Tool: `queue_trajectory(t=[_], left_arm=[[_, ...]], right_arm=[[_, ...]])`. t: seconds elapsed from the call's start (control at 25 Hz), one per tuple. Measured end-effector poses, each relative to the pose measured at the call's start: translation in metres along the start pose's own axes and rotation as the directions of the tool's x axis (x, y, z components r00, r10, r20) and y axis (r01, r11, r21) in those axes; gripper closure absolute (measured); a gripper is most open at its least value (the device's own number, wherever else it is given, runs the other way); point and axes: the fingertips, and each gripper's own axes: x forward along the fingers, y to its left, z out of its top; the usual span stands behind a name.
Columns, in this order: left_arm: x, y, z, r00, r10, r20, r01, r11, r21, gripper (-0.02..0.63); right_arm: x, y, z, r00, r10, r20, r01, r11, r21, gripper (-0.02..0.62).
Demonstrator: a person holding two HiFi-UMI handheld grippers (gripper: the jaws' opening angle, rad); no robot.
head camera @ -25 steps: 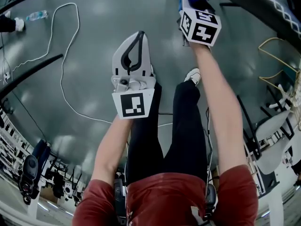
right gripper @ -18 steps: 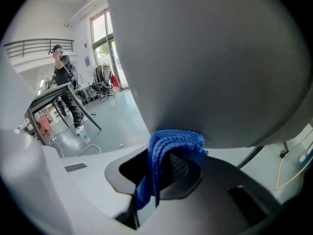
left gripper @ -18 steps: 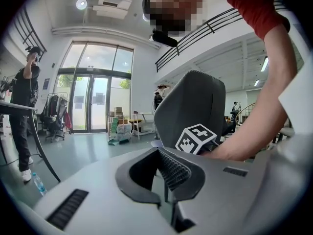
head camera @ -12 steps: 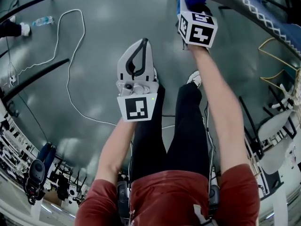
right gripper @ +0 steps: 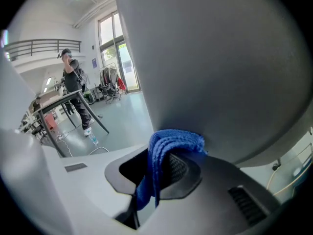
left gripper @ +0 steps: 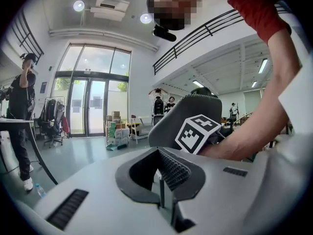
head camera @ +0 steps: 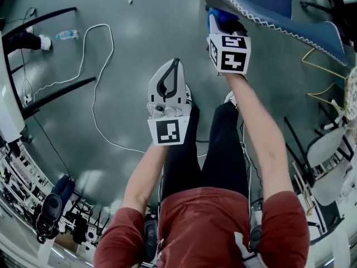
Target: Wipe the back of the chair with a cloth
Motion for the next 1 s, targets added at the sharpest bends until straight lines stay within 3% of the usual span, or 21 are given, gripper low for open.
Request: queue_trajectory(t=[0.28, 0.44, 0.68, 1.0], left_arm=[[-0.023, -0.006, 0.063, 1.000, 0.015, 0.019, -0.015, 0.999, 0.032, 0.594], [-0.030, -0.007, 0.077, 0.993, 0.059, -0.101, -0.061, 0.998, -0.017, 0.594], [-0.047, -0.009, 0.140, 0.995, 0.075, -0.062, -0.077, 0.997, -0.030, 0.594], [-0.061, -0.025, 0.180, 0.997, 0.069, -0.030, -0.070, 0.996, -0.046, 0.594]], right_arm=[[-0.072, 0.006, 0.047, 1.000, 0.007, 0.030, -0.005, 0.999, -0.038, 0.531], [-0.117, 0.008, 0.075, 0.998, 0.010, 0.061, -0.008, 1.000, -0.030, 0.531], [-0.175, 0.023, 0.109, 0.996, 0.037, 0.085, -0.035, 0.999, -0.025, 0.531], [-0.207, 0.021, 0.124, 0.992, 0.035, 0.124, -0.032, 0.999, -0.023, 0.531]])
